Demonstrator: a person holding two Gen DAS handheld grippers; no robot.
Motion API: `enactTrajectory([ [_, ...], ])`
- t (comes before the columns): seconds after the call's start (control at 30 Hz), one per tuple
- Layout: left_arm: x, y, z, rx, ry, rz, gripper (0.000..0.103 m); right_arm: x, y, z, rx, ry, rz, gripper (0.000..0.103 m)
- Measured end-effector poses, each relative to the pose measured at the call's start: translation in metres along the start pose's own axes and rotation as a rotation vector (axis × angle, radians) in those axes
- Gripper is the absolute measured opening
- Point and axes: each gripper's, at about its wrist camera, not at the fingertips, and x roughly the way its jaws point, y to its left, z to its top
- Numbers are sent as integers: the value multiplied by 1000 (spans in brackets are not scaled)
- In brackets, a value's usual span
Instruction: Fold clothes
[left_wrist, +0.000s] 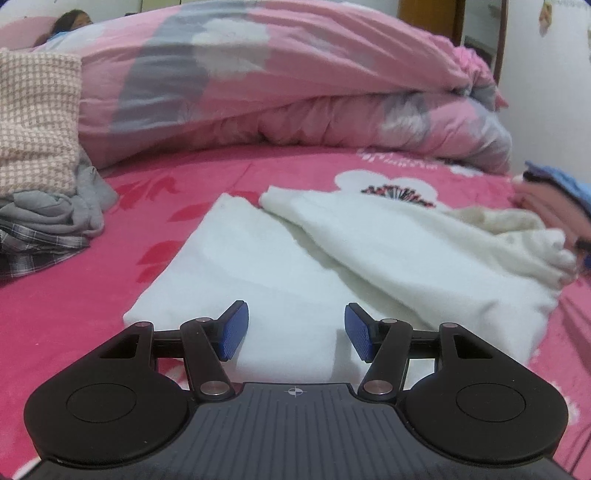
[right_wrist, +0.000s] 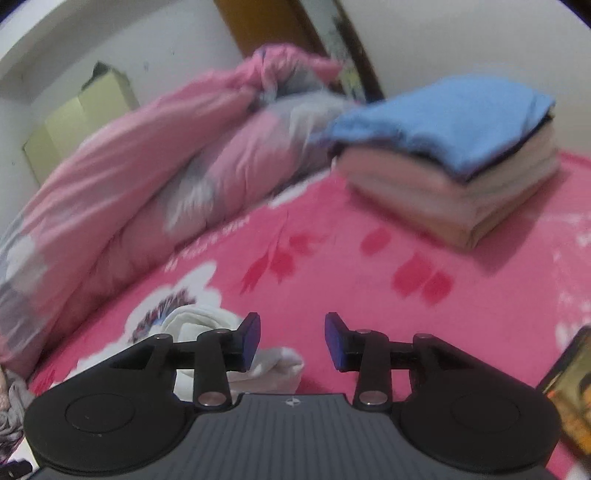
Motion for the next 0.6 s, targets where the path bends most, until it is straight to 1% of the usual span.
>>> enactTrajectory([
  [0.07,1,2,-1,0,-1,19,58,-5,10,3,-22,-7,58,43],
  [0.13,2,5,0,-4,-6,39,58,-3,33,3,-90,23,148,54],
  [0.2,1,9,0,-14,-11,50,58,8,65,-4,-181,99,264,71],
  [0.23,1,11,0,-18,-12,54,58,14,82,-7,-228,141,324,73],
  [0.3,0,16,-1,-27,-17,63,58,33,121,-21,-322,262,434,77],
  [0.37,0,21,-2,-37,-21,75,58,52,157,-36,-406,353,495,78],
  [0.4,0,25,-3,-49,-16,87,58,62,176,-44,-454,387,511,81],
  [0.47,2,34,-5,-75,-7,112,58,80,209,-60,-537,419,500,84],
  [0.53,2,44,-6,-116,0,119,58,98,234,-76,-609,450,496,86],
  [0.57,1,50,-7,-142,3,115,58,106,242,-84,-646,462,490,85],
  [0.6,0,54,-8,-161,1,111,58,113,246,-93,-683,469,481,76],
])
